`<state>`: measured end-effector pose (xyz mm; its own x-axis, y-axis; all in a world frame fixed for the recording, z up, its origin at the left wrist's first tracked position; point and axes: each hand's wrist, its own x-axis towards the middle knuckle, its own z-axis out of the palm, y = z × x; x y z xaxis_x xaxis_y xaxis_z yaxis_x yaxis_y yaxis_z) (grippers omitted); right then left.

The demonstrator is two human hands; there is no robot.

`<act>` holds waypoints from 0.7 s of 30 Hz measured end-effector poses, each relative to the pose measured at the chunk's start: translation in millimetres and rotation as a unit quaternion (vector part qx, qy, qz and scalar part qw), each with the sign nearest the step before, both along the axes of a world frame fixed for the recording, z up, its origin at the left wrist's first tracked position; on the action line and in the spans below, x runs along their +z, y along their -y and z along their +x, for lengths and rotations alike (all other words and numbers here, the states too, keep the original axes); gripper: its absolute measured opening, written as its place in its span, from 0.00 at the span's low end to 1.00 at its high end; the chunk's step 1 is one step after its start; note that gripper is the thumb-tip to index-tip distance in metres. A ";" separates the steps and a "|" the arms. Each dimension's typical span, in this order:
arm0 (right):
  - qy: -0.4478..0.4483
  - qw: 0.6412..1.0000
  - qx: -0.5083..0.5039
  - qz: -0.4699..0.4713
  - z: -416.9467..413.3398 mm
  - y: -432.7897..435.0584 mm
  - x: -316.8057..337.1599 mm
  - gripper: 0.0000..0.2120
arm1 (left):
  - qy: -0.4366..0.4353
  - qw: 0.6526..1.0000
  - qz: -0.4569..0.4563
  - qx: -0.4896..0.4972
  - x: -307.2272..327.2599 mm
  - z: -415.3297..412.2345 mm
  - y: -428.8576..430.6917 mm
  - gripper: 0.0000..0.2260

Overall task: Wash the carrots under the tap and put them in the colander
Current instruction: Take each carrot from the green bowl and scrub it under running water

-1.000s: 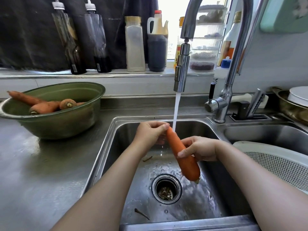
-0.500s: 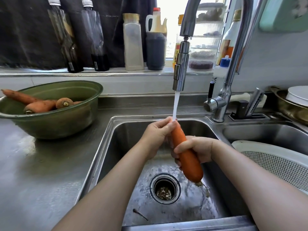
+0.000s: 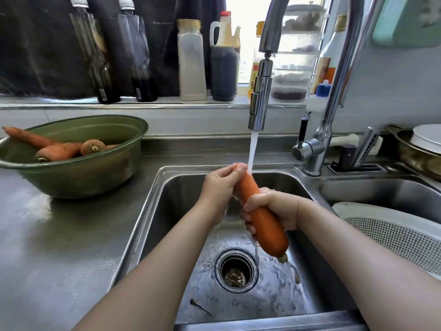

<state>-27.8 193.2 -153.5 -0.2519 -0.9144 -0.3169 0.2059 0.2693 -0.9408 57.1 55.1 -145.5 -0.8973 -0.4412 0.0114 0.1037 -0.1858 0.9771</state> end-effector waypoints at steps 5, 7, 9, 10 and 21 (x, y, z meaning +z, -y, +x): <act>-0.015 0.997 -0.069 0.011 -5.9 -1.5 -4.5 0.22 | 0.038 0.999 0.005 0.025 1.8 -4.5 5.6 0.12; -0.022 0.998 -0.064 0.002 -14.0 -6.2 -8.5 0.32 | 0.054 0.998 -0.014 -0.030 1.0 -2.3 14.5 0.12; -0.002 0.999 -0.052 -0.014 -20.5 -13.4 -10.4 0.39 | 0.064 0.993 -0.035 -0.088 1.1 2.7 22.9 0.11; 0.016 0.999 -0.045 -0.021 -23.3 -16.4 -10.7 0.38 | 0.068 0.991 -0.039 -0.104 0.5 4.5 26.2 0.12; 0.069 0.995 -0.077 -0.001 -10.9 -7.2 -0.2 0.28 | 0.043 0.994 -0.026 -0.101 -8.0 1.6 33.9 0.13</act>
